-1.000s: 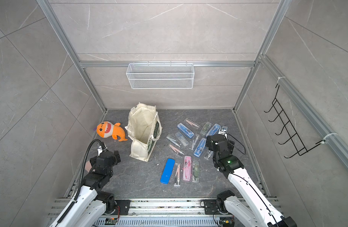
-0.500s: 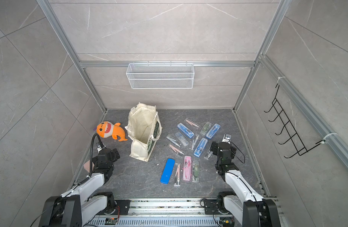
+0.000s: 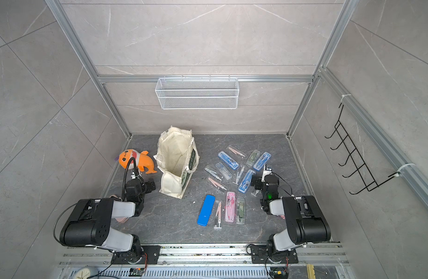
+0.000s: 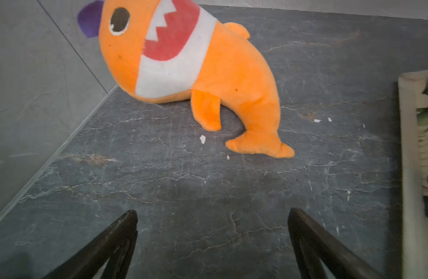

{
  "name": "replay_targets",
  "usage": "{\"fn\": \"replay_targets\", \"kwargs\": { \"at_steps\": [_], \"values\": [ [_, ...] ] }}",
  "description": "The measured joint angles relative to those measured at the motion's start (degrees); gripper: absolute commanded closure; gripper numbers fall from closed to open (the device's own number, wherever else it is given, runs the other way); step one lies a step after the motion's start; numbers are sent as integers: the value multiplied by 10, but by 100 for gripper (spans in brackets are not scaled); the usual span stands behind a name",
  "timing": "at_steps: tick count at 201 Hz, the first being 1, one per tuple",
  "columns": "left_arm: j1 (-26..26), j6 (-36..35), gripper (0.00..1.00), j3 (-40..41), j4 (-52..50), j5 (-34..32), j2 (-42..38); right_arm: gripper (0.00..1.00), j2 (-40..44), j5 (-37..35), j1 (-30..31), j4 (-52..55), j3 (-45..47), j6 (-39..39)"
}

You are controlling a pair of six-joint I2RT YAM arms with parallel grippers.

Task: Take out the compass set from the canvas bag
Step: Reset both arms

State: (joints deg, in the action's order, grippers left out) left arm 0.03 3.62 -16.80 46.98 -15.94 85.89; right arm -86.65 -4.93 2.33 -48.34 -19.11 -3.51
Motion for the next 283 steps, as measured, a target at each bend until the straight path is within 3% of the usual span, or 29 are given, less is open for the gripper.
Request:
{"fn": "replay_targets", "kwargs": {
  "at_steps": [283],
  "values": [
    [10,-2,0,-26,-3,15,1,1,0,28,0,0,-11,8]
  ]
}}
